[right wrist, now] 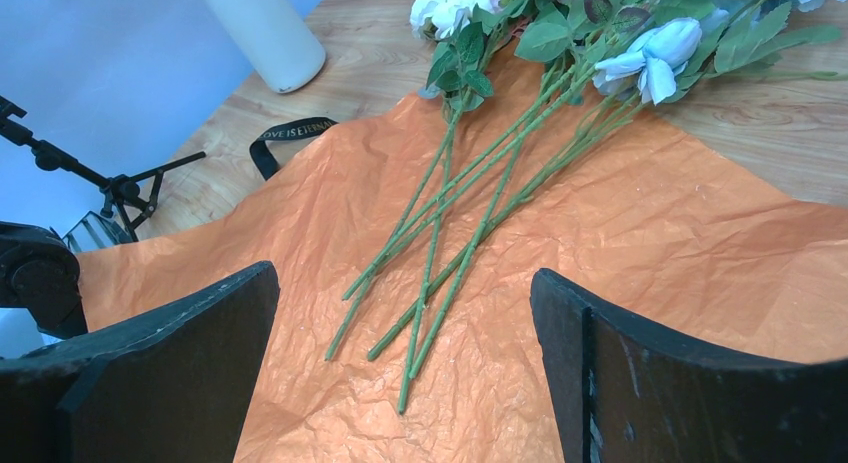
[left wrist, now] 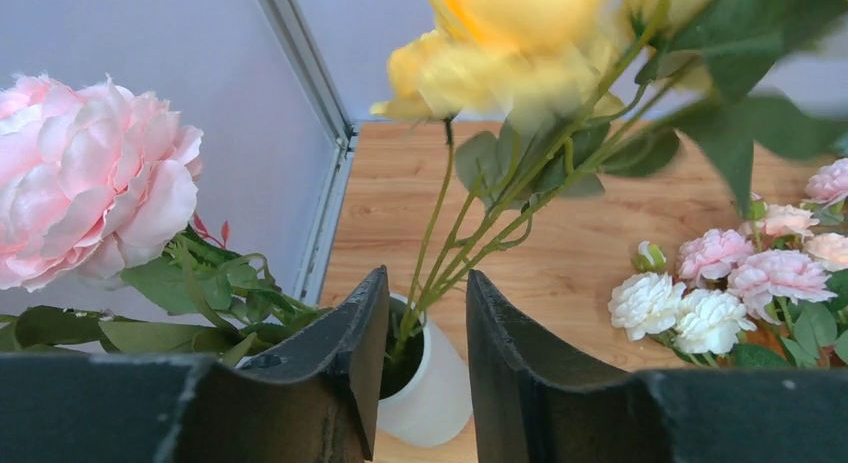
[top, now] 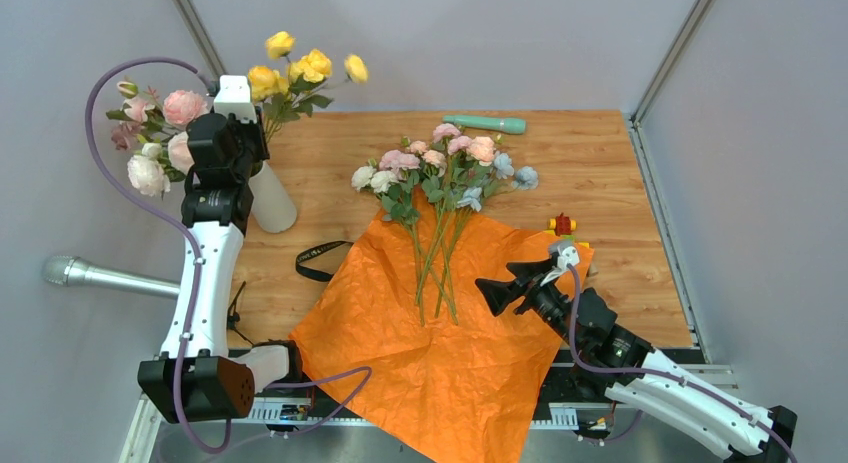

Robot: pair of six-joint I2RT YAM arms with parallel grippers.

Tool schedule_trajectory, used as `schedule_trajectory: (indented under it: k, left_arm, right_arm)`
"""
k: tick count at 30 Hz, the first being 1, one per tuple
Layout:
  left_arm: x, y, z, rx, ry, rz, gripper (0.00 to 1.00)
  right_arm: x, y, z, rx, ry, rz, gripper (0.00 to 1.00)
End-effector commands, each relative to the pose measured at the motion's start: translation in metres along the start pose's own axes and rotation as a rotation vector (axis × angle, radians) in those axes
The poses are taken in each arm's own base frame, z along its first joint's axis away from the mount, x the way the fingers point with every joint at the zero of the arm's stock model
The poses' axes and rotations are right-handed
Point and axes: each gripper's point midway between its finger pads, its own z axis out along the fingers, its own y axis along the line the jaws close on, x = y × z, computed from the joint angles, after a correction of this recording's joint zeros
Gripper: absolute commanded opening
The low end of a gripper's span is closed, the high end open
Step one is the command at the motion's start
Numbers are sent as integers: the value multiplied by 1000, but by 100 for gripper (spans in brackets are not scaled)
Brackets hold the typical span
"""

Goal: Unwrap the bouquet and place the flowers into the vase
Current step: Insert the fake flower into the vase.

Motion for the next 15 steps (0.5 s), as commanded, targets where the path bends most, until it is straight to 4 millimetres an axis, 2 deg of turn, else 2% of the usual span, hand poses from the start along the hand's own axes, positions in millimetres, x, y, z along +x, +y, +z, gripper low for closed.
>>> schedule_trajectory:
  k: [1, 12, 15]
  left_arm:
    - [-25, 3, -9, 0, -86, -33, 43]
    - [-30, -13, -14, 83, -104, -64, 63]
    - [-36, -19, -17, 123, -120, -67, 73]
  right_arm:
    - [-5, 8, 2, -31, -26, 25, 98]
    - [-4, 9, 4, -34, -18, 23, 98]
    - [-2, 9, 4, -34, -12, 23, 98]
